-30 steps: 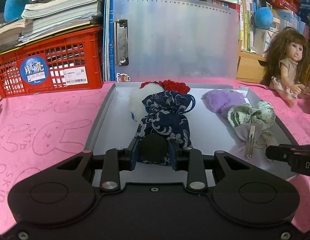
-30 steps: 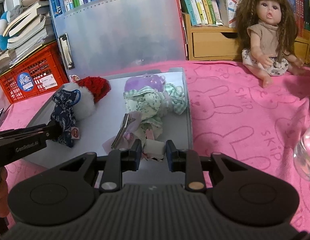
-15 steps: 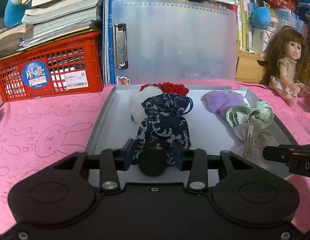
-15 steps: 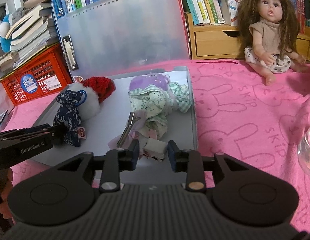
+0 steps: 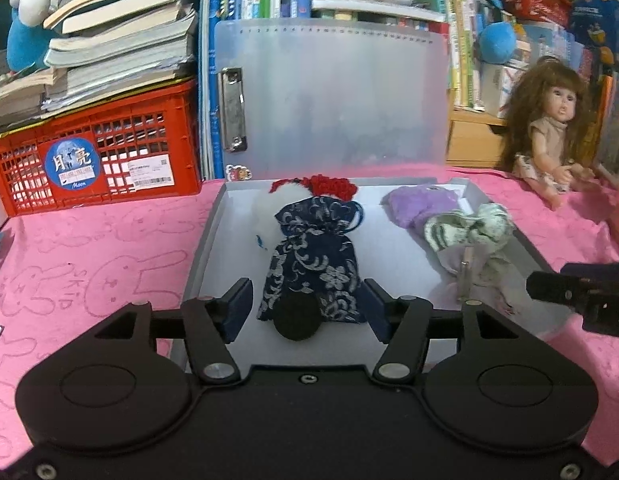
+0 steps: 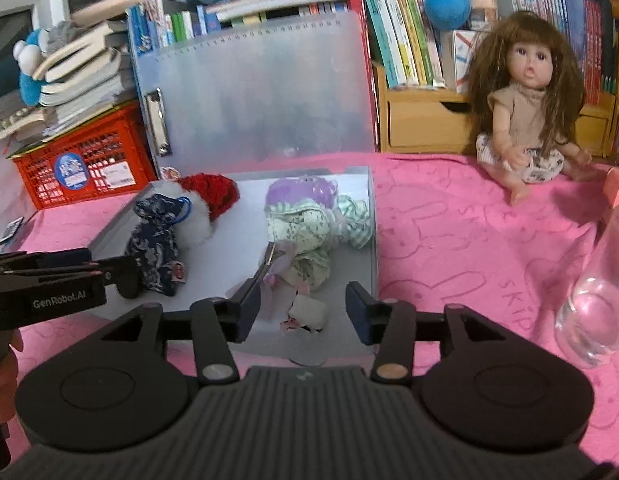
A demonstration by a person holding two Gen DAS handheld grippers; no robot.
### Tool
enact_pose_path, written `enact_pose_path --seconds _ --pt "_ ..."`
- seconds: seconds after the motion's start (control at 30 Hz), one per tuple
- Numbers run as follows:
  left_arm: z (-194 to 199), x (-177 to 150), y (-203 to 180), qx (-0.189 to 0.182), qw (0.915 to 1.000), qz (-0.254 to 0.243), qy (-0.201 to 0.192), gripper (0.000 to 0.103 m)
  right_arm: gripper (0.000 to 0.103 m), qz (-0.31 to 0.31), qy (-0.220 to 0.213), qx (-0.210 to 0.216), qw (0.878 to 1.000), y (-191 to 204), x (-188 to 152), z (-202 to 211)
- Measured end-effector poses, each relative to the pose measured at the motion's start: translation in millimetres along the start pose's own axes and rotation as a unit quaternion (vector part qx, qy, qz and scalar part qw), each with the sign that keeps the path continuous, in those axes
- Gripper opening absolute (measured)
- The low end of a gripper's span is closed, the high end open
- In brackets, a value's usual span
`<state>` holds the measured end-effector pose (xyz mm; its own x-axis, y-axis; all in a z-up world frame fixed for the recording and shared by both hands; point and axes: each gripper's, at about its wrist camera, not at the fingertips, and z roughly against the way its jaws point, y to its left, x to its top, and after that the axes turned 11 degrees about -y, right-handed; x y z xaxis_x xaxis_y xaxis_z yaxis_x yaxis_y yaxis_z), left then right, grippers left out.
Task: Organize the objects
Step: 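Open left tool releasing black round object while right tool releases white clip in box, then withdraw left tool to black binder clip while right tool moves to black disc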
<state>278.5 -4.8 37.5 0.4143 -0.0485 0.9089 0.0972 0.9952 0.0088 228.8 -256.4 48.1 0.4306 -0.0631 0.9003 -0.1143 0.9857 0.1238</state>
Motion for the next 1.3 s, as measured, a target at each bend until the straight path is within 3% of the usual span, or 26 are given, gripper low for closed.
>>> enact_pose_path --seconds 0.6,1.3 --pt "96.1 -20.0 -14.4 -0.048 0.9982 -0.006 -0.035 0.063 0.069 0.071 -0.056 -0.006 0.996 33.4 -21.4 74.4" --pt "176.0 -88.7 -20.8 -0.07 0.9967 -0.024 -0.034 0.063 0.07 0.064 -0.042 0.0 0.997 39.5 -87.9 140.8"
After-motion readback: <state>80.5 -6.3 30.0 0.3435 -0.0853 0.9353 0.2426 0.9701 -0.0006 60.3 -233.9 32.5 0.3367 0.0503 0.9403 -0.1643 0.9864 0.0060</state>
